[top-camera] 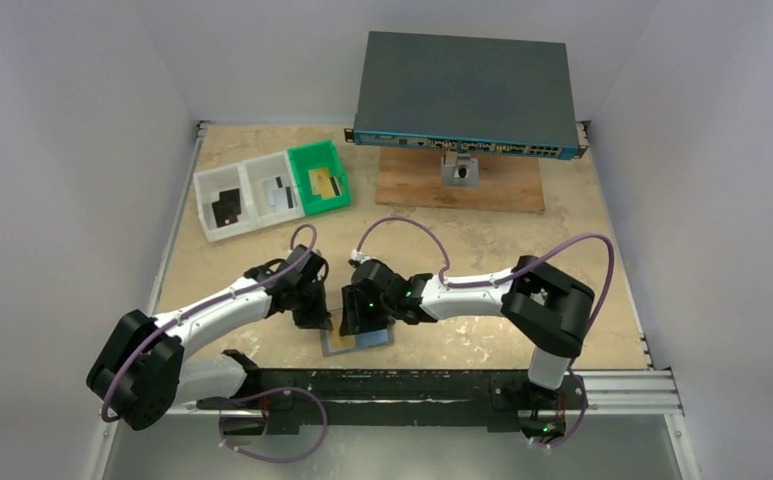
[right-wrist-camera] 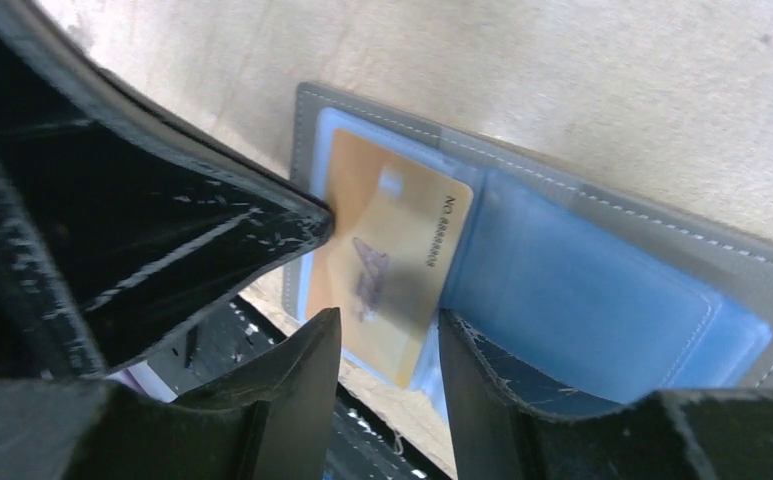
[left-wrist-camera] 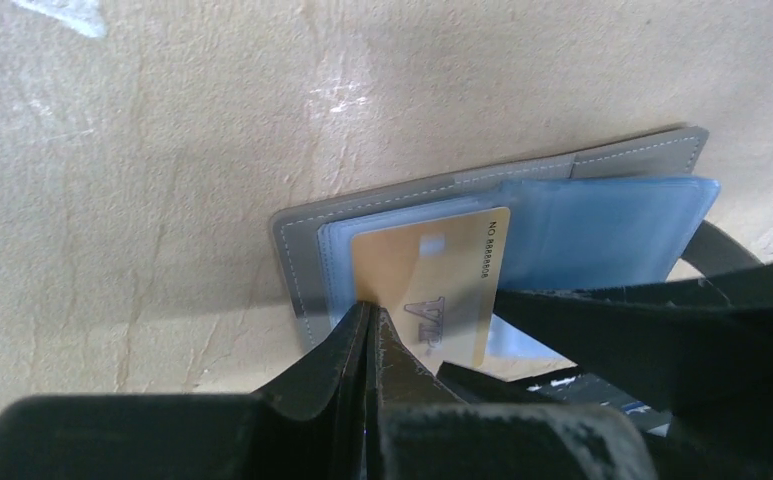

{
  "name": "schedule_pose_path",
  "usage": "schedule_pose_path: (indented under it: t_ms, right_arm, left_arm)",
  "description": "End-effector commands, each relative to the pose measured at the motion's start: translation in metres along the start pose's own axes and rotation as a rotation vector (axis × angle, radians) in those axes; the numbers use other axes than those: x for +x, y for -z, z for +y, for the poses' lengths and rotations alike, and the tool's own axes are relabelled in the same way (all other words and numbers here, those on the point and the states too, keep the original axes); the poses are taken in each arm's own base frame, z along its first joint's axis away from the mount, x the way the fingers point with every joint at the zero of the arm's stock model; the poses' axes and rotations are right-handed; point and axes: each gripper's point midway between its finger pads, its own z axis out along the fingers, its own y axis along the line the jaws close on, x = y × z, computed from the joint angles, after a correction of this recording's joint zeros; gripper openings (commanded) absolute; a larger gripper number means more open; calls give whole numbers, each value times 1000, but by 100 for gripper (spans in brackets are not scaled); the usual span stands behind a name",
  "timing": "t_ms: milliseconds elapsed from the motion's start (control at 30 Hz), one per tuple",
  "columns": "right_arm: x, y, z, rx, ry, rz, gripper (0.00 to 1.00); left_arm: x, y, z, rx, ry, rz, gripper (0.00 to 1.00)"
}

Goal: Take the credit cards out of the card holder
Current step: Remove the credit card from the card holder.

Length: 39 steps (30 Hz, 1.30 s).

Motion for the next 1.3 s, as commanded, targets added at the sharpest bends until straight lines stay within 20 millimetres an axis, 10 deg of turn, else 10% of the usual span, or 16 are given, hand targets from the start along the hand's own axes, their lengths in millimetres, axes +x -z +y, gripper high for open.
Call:
schedule_pose_path:
  t_ms: [0, 400, 733, 1267]
  right_arm:
    - [-4, 0, -5, -60, -56, -13, 41]
    - [5, -3, -26, -188, -198, 19, 38]
    - [10, -2, -44, -137, -230, 11, 38]
    - [11, -6, -46, -131, -234, 18, 37]
  left_arm:
    - [-2, -11, 4, -10, 3, -5, 0]
    - [4, -19, -5, 11, 13, 26, 0]
    - [-6, 17, 11, -58, 1, -82, 0]
    - [3, -7, -3, -6, -30, -8, 0]
